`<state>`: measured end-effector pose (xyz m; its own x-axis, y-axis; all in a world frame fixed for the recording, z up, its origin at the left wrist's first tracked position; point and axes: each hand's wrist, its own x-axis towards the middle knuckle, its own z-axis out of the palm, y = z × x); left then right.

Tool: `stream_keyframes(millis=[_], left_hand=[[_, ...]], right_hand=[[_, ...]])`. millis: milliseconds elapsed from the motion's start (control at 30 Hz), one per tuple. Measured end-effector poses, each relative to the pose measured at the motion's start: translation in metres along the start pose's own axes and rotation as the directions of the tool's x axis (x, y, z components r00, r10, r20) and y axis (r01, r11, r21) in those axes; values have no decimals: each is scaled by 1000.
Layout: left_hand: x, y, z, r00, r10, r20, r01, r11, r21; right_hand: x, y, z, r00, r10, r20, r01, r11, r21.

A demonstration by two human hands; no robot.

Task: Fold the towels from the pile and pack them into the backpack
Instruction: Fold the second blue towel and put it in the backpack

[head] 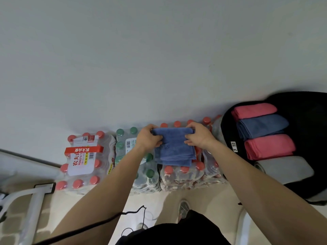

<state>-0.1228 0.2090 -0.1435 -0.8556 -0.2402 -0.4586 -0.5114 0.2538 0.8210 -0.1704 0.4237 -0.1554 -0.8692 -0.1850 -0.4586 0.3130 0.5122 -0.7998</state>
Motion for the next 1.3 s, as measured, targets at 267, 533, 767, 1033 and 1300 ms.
stream_keyframes(millis=[267,533,767,1033,1300], left_hand=[[-24,-15,-21,953,212,216,-265,929,257],[-38,-43,-16,882,329,338,-464,737,492],[-24,-31,-4,912,345,221,-397,607,688],[-16,-19,7,929,215,300,-368,612,700],[-17,-14,23,925,301,233,-377,813,444]], right_hand=[[-50,4,1,981,-187,50,193,947,-256],[-80,31,22,964,-242,115,267,876,-401],[-72,19,37,976,-216,-41,162,831,-532],[-69,1,49,941,-328,-81,142,600,-787],[-51,10,20,951,-297,90,255,584,-771]])
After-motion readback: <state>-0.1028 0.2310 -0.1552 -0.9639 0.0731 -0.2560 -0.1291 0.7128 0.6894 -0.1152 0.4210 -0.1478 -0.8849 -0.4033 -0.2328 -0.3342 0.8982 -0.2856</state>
